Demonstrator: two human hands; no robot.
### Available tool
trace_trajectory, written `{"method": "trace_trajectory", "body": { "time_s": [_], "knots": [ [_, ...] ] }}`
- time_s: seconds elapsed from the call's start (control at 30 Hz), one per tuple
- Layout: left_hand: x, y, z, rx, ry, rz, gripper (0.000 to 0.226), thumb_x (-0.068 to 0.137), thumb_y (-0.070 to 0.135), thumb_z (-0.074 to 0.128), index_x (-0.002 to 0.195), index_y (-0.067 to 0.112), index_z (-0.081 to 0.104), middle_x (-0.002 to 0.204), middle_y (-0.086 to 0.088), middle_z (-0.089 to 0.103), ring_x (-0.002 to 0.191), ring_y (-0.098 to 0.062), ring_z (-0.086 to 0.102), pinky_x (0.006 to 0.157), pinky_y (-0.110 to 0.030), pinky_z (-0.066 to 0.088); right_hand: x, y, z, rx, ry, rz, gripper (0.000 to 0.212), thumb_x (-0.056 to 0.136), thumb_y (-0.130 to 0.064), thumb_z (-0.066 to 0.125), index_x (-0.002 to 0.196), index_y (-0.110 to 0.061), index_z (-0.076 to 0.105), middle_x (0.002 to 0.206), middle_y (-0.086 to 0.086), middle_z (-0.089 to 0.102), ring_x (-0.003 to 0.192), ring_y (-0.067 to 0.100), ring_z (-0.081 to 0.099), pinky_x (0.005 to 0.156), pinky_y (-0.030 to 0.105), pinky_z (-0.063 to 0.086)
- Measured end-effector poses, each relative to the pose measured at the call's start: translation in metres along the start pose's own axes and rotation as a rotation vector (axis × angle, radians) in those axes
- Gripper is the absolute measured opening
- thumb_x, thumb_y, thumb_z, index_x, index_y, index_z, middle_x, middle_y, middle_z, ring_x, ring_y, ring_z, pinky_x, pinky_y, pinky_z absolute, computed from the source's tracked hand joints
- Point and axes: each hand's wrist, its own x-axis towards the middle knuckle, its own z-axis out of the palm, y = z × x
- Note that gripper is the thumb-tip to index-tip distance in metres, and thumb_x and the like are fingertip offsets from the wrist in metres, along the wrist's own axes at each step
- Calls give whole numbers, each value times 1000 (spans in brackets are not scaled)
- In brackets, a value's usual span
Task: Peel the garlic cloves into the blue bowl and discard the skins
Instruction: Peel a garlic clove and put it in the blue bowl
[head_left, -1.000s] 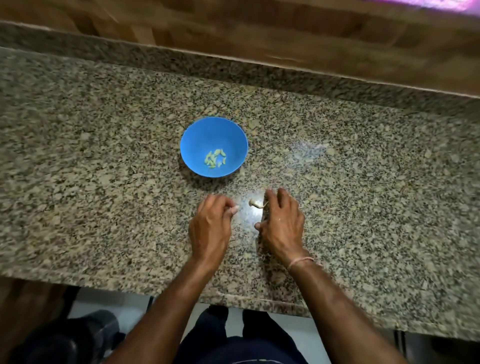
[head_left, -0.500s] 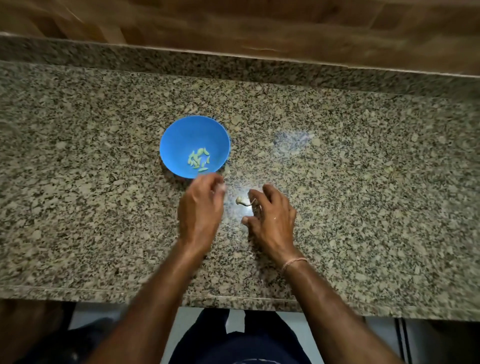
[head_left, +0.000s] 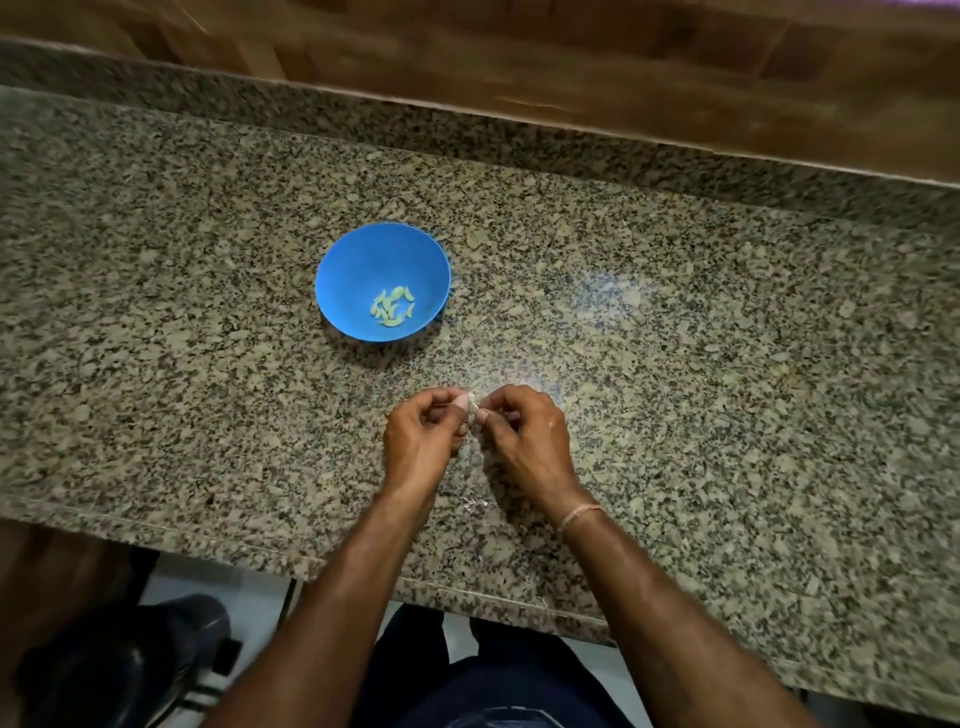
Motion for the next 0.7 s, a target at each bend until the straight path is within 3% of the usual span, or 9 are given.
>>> {"method": "trace_trajectory", "body": {
  "time_s": [0.17,0.33,0.43,0.63,0.7],
  "knots": [
    [-12,8,1,-178,-93,-61,17,95,17,74,110,10,74,93,-10,77,76,-12,70,69,-23,58,-16,-1,-16,-136,84,-179,5,92,-27,77,94,-26,72,91,-16,69,90,10,58,83,41,49],
    [-16,7,2,-356,-211,-216,16,92,12,75,108,8,73,89,-6,74,73,-10,65,73,-25,53,-22,-6,-32,227,-59,-1,7,93,-23,76,99,-21,72,97,-11,72,96,2,66,86,25,56],
    [-19,4,2,-369,-261,-219,19,92,10,74,111,7,73,94,-7,75,78,-11,66,78,-27,54,-26,-2,-36,248,-77,20,7,93,-24,76,99,-22,73,101,-12,72,100,-1,66,89,20,54],
    [-21,-2,1,-290,-280,-165,21,92,13,74,112,6,73,100,-13,75,85,-17,66,82,-31,54,-32,2,-37,148,-11,25,11,89,-31,80,99,-32,75,112,-6,67,108,6,56,88,29,46],
    [-19,-4,-1,-284,-293,-171,17,95,8,69,111,6,73,98,-12,75,82,-15,66,82,-30,54,-33,2,-37,71,33,-4,17,88,-35,80,104,-37,73,120,-10,65,112,7,51,94,35,43]
  ]
}}
